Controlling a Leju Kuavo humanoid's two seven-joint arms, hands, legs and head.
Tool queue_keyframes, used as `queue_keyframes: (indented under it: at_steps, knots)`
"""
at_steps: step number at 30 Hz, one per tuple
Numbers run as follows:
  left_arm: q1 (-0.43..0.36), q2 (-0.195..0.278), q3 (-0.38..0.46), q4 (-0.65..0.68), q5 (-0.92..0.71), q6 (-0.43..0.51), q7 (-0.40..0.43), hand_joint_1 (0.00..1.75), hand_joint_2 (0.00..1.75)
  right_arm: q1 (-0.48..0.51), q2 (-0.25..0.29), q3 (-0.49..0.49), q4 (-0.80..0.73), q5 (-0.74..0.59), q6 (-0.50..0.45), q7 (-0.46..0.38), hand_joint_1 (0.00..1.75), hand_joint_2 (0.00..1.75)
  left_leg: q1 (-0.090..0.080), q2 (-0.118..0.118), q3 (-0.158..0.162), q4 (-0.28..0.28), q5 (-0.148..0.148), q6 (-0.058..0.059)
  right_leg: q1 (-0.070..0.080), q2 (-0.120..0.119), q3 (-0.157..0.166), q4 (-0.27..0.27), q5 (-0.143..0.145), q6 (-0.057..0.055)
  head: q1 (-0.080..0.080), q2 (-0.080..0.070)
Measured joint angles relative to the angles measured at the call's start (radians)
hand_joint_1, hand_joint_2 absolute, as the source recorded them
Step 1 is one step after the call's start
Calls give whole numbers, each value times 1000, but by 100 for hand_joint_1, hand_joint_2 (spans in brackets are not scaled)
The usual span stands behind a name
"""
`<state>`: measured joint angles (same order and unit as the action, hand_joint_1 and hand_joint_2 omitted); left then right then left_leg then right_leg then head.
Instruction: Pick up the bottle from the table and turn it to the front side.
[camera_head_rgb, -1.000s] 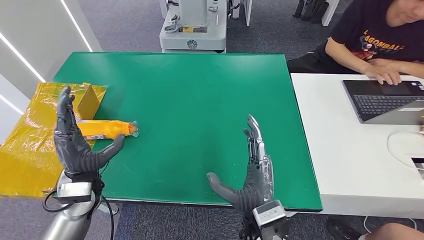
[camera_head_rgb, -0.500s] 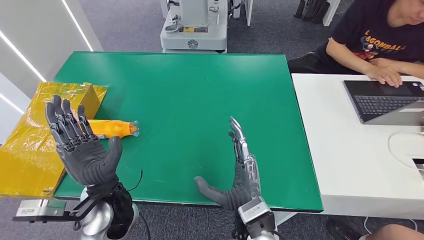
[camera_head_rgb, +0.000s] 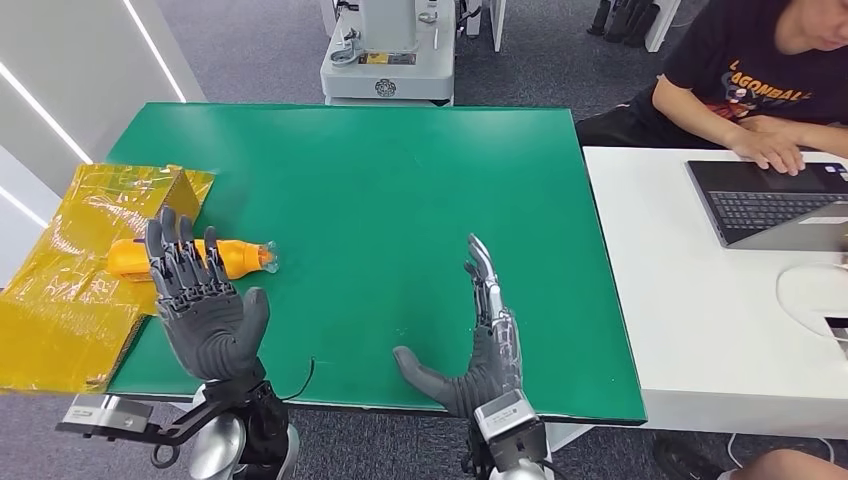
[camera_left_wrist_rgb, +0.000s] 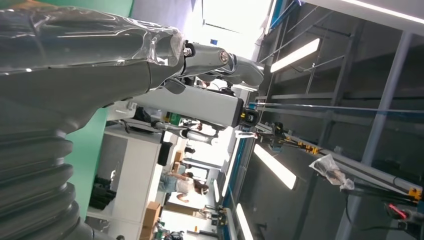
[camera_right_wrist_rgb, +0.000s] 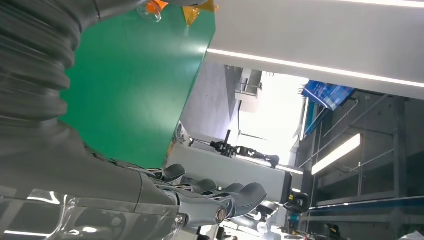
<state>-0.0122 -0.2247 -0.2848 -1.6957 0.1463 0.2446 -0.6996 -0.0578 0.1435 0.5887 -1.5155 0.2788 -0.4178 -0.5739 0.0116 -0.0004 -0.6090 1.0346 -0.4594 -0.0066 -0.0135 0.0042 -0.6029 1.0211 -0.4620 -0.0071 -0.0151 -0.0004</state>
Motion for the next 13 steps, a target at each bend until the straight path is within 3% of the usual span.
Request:
queue_keyframes:
  at_steps: [13]
  knots:
    - [16,-1,39,22,-41,16,0,0,175,24,-19,7,1,-20,-44,-17,0,175,0,0,0,0,0,0,0,0,0,0,0,0,0,0]
